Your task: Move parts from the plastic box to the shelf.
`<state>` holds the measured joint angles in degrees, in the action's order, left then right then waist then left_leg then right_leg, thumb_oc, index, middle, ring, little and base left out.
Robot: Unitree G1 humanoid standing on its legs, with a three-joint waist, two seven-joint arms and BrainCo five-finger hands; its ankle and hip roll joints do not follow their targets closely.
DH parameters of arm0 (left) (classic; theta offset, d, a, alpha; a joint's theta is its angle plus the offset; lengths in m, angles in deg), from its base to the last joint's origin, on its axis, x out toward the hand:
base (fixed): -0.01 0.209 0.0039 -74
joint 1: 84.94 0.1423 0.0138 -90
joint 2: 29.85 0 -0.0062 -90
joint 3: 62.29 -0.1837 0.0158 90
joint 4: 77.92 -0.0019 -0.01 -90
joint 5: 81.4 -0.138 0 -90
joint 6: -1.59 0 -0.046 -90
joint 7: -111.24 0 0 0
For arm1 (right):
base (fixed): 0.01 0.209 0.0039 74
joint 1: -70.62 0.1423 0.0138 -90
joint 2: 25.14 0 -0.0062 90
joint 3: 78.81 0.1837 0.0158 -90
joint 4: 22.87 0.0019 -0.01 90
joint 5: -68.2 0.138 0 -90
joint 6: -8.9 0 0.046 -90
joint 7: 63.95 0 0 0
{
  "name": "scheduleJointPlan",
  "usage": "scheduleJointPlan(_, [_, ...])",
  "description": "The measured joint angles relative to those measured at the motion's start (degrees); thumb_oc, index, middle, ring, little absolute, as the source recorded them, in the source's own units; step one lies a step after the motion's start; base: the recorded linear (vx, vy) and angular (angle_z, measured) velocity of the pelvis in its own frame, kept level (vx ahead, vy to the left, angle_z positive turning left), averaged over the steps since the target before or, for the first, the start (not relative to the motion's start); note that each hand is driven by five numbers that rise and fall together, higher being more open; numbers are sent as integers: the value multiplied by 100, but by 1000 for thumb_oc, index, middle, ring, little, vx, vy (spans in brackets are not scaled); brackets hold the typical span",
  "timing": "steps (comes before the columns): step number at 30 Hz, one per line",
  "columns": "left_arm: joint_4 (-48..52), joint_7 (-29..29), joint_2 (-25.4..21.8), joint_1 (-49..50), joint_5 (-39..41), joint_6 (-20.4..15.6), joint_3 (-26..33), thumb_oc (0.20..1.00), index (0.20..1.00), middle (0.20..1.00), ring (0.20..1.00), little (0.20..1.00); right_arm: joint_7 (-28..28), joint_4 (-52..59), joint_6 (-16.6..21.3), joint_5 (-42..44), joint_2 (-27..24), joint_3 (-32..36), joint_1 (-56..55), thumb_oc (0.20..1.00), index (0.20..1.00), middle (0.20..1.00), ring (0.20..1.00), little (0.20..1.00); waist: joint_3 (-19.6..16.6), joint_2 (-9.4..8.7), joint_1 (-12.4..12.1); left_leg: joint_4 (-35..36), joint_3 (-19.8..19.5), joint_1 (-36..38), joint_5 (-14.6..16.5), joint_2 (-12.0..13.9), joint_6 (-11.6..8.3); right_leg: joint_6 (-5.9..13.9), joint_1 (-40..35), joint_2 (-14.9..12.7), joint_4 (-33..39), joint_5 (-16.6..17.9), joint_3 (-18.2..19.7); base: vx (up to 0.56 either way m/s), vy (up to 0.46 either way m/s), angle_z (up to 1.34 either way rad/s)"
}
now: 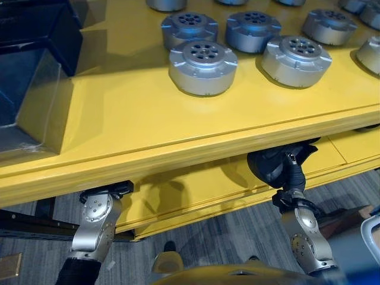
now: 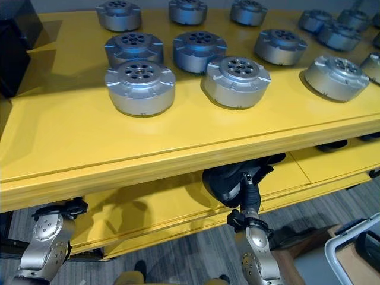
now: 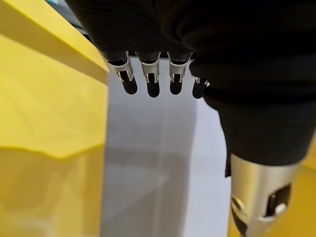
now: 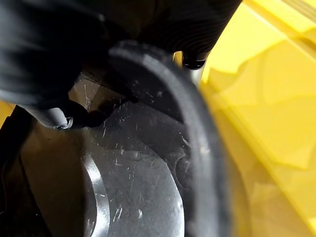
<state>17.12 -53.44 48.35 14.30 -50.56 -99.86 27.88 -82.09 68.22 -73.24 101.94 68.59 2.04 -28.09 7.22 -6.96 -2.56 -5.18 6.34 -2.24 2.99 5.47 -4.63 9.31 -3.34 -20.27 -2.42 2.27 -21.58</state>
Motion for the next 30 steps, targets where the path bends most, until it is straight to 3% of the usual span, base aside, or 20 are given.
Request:
scheduleJointPlan(1, [0, 0, 20, -2, 0, 2, -12, 1000, 1000, 1000, 1000, 1000, 2, -5, -8, -82, -13, 2, 6, 200, 200, 200, 200, 200, -52, -77, 1, -2, -49, -68, -37, 16, -13, 41, -14, 49, 95, -20, -8, 49, 29, 14])
scheduleJointPlan(4, [-2, -7, 75, 33, 0, 6, -78, 1000, 1000, 1000, 1000, 1000, -3, -5, -11, -139, -32, 21, 23, 200, 200, 200, 200, 200, -18, -13, 1, 27, -95, -103, -115, 115, -74, 169, -96, 193, 282, -43, -21, 44, 18, 6])
scheduleJointPlan(9, [-2, -127, 293, 154, 2, 127, -241, 1000, 1000, 1000, 1000, 1000, -12, -2, -88, -151, -264, -128, 167, 200, 200, 200, 200, 200, -53, 48, 1, 292, -230, -197, -347, 233, -145, 156, -110, 375, 462, -27, -202, 55, 12, 18])
scheduleJointPlan(13, [0, -136, 286, 102, 15, 217, -310, 1000, 1000, 1000, 1000, 1000, 46, -11, -216, -378, -282, -680, 1169, 200, 200, 200, 200, 200, -61, 23, -156, 283, -382, -292, -401, 215, -153, 168, -105, 389, 454, 3, -312, -65, -13, 18])
scheduleJointPlan(14, [-5, -153, 214, -185, 65, 223, -633, 1000, 1000, 1000, 1000, 1000, 3, -252, -212, -488, -315, -827, 1923, 200, 200, 200, 200, 200, -13, 54, -149, 5, -409, -605, -388, 236, -134, 134, 76, 386, 295, -31, -333, -317, 0, 24])
scheduleJointPlan(16, [-5, -180, 240, -337, 67, 221, -756, 1000, 1000, 1000, 1000, 1000, 24, -265, -212, -574, -306, -837, 2245, 200, 200, 200, 200, 200, 24, 94, -206, -8, -428, -710, -417, 244, -132, 138, 156, 404, 273, -30, -357, -235, 9, 18])
scheduleJointPlan(17, [-75, -151, 378, -766, 183, 216, -971, 1000, 1000, 1000, 1000, 1000, -70, -500, -180, -612, -255, -840, 2880, 200, 200, 200, 200, 200, 271, 208, -256, -499, -413, -1141, -383, 260, -69, 35, 609, 291, -362, -179, -312, -185, 12, 15])
scheduleJointPlan(22, [-81, -80, 216, -1725, 245, 192, -1232, 1000, 1000, 1000, 1000, 1000, -423, -1017, -244, -726, -305, -1049, 4027, 200, 200, 200, 200, 200, 984, 479, -315, -1460, -465, -2156, -170, 210, 31, -23, 1803, -86, -1883, -761, -70, -178, 13, 10])
scheduleJointPlan(27, [-75, 237, 208, -2259, 451, 74, -1278, 1000, 1000, 1000, 1000, 1000, -920, -1225, -281, -817, -388, -1040, 4949, 200, 200, 200, 200, 200, 1311, 534, -267, -2352, -430, -3114, 62, 221, 87, -107, 3041, -301, -3086, -1080, 416, -138, -24, -11])
scheduleJointPlan(30, [-67, 450, 272, -2636, 465, -56, -1338, 1000, 1000, 1000, 1000, 1000, -1170, -1228, -274, -909, -440, -1024, 5299, 200, 200, 200, 200, 200, 1389, 518, -115, -2641, -469, -3590, 112, 295, 7, -179, 3696, -298, -3591, -1271, 613, -102, -37, -13])
